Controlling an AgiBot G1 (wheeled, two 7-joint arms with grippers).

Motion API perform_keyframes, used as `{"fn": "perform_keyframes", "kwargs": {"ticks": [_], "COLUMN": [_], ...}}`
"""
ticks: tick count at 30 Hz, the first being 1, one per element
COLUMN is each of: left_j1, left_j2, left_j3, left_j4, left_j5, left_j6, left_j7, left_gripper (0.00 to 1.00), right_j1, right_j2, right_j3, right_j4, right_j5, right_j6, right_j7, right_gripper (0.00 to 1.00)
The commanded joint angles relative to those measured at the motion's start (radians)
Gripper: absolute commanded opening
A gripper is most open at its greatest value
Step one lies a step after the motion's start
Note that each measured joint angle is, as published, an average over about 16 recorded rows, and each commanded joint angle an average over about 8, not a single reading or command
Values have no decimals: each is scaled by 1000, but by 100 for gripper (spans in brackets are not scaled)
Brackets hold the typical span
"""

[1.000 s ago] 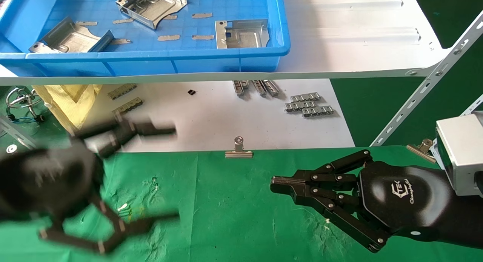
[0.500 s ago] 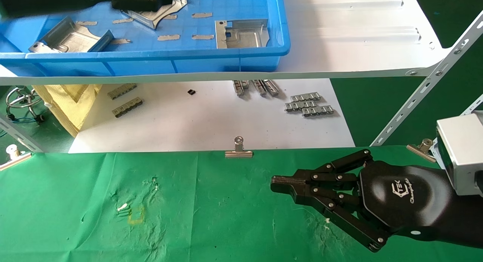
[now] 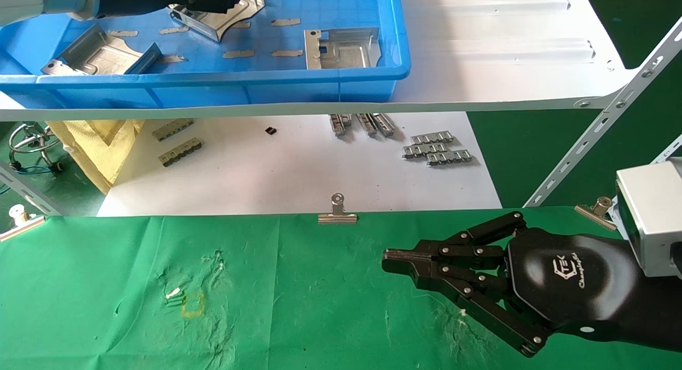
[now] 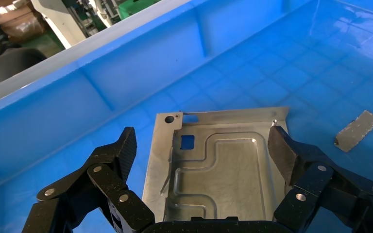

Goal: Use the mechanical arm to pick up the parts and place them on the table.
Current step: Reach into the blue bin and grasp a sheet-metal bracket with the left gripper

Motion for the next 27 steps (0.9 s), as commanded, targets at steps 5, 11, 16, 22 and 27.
{"fn": "perform_keyframes", "kwargs": {"ticks": [5, 11, 16, 22, 27], "left_j1": [-16, -18, -19, -21, -20], "left_j2": [16, 15, 13, 7, 0], "left_j3": [6, 6, 7, 8, 6], "left_j4": [59, 83, 90, 92, 91], "left_j5": [9, 9, 11, 12, 9], "left_j6": [-21, -56, -63, -57, -48], "left_j7": [-3, -11, -14, -15, -14], "left_gripper": [0, 0, 0, 0, 0], "right_j1": [0, 0, 0, 0, 0], "right_j2": [0, 0, 0, 0, 0], "right_j3": [0, 0, 0, 0, 0], "right_j4": [0, 0, 0, 0, 0], "right_j5": [0, 0, 0, 0, 0], "right_j6": [0, 0, 0, 0, 0], "right_j7": [0, 0, 0, 0, 0], "right_gripper": [100, 100, 100, 100, 100]}}
